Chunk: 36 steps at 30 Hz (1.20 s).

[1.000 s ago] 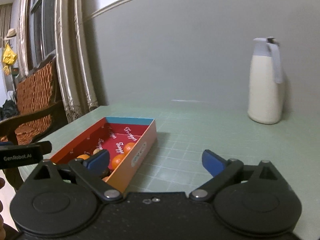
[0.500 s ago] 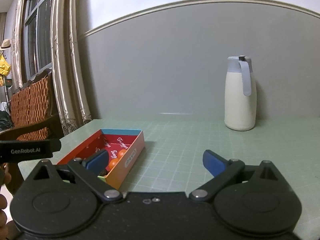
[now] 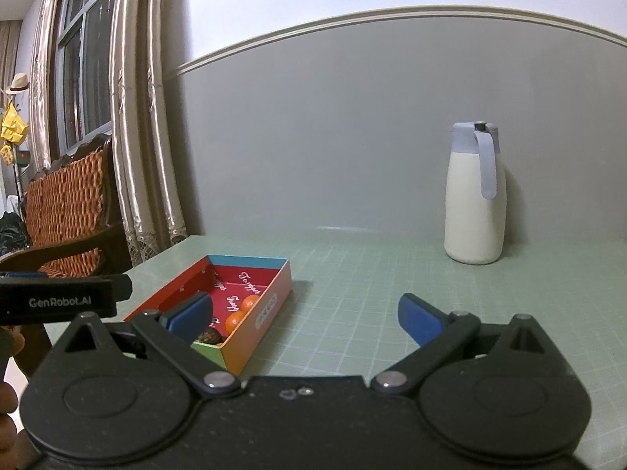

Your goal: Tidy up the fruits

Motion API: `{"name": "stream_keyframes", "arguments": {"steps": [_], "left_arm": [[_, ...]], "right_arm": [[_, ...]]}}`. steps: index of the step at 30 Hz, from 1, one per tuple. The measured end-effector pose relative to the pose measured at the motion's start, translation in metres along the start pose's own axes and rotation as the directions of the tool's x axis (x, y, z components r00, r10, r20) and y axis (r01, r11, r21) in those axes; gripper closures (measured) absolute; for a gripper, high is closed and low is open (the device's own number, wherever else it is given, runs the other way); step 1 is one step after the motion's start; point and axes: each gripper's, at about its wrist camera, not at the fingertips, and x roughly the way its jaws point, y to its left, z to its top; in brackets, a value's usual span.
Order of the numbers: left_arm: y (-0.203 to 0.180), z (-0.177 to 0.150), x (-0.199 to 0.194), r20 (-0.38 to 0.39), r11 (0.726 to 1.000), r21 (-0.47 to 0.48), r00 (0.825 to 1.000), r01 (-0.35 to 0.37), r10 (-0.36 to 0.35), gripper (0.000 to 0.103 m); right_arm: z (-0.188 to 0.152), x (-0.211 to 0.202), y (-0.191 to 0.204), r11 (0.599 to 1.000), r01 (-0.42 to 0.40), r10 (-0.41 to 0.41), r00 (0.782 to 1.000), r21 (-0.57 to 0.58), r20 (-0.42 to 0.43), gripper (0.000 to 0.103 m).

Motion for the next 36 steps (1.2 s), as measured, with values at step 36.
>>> {"name": "stream_keyframes", "arguments": {"steps": [36], "left_arm": [[0.002, -0.002, 0.005, -0.020, 1.000, 0.013, 1.000, 0.018, -0.018, 0.000]], "right_arm": [[0.002, 0.007, 0.012, 1.000, -0.020, 0.020, 1.000, -0.019, -0.014, 0.001]]}}
